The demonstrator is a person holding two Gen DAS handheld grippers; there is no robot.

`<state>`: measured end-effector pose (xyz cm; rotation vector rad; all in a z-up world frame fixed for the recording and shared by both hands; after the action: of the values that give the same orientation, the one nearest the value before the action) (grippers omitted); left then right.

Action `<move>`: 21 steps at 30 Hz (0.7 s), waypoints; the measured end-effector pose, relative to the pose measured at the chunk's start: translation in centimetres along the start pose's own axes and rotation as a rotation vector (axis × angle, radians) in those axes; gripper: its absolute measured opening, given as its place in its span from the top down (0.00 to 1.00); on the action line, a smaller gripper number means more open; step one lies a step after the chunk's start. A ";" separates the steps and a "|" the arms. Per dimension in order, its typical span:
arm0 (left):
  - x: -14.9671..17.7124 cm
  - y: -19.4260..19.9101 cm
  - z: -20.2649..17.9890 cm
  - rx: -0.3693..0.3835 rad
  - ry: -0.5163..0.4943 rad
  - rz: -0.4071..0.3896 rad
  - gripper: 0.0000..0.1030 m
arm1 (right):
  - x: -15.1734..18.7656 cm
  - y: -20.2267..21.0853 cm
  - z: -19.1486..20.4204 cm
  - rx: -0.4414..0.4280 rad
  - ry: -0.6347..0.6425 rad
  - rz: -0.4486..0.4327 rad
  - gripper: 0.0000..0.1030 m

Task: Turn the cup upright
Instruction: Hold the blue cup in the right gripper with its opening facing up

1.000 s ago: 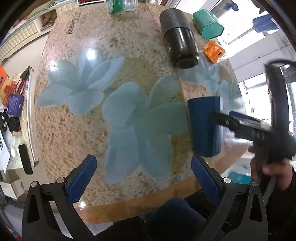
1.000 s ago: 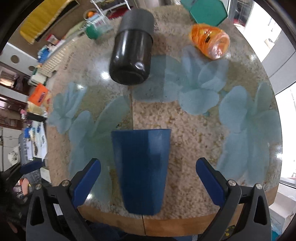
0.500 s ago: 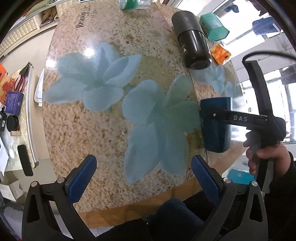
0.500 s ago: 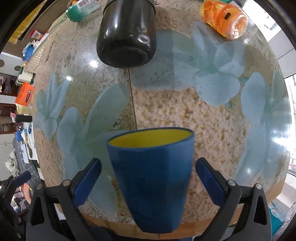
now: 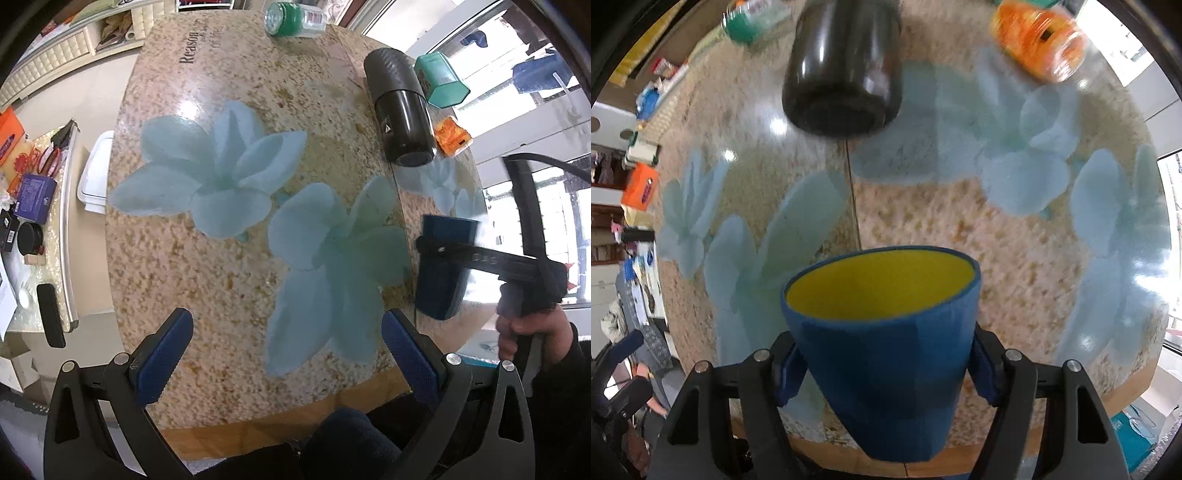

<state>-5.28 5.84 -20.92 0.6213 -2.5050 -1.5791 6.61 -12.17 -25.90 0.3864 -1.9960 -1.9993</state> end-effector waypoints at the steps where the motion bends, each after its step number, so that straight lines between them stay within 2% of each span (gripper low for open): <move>1: 0.0 0.1 0.1 -0.002 0.001 -0.001 0.00 | -0.2 0.6 -0.3 0.001 -0.003 -0.022 0.32; 9: 0.5 -0.2 -1.0 -0.042 -0.042 0.015 0.00 | -0.9 3.6 -1.2 -0.021 -0.002 -0.139 0.32; 16: 0.9 0.5 -1.4 -0.109 -0.095 0.006 0.00 | -2.1 5.4 -0.5 0.038 0.063 -0.322 0.32; 18: 1.0 0.6 -1.1 -0.129 -0.093 0.007 0.00 | -2.5 4.9 -0.3 0.047 0.074 -0.331 0.32; 21: 1.2 0.8 -0.9 -0.149 -0.094 0.004 0.00 | -2.4 4.3 -0.6 0.017 0.069 -0.319 0.32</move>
<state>-6.29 4.97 -19.93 0.5339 -2.4202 -1.8135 9.11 -11.77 -21.63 0.8121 -2.0130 -2.1164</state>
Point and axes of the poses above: each gripper's, at about its wrist camera, not at the fingertips, and y roughly against the way its jaws point, z to its left, x to its underside, the point moved 9 cm from there along -y, roughly the way its jaws point, and after that the axes turned 9 degrees about x, right-handed, at the moved point
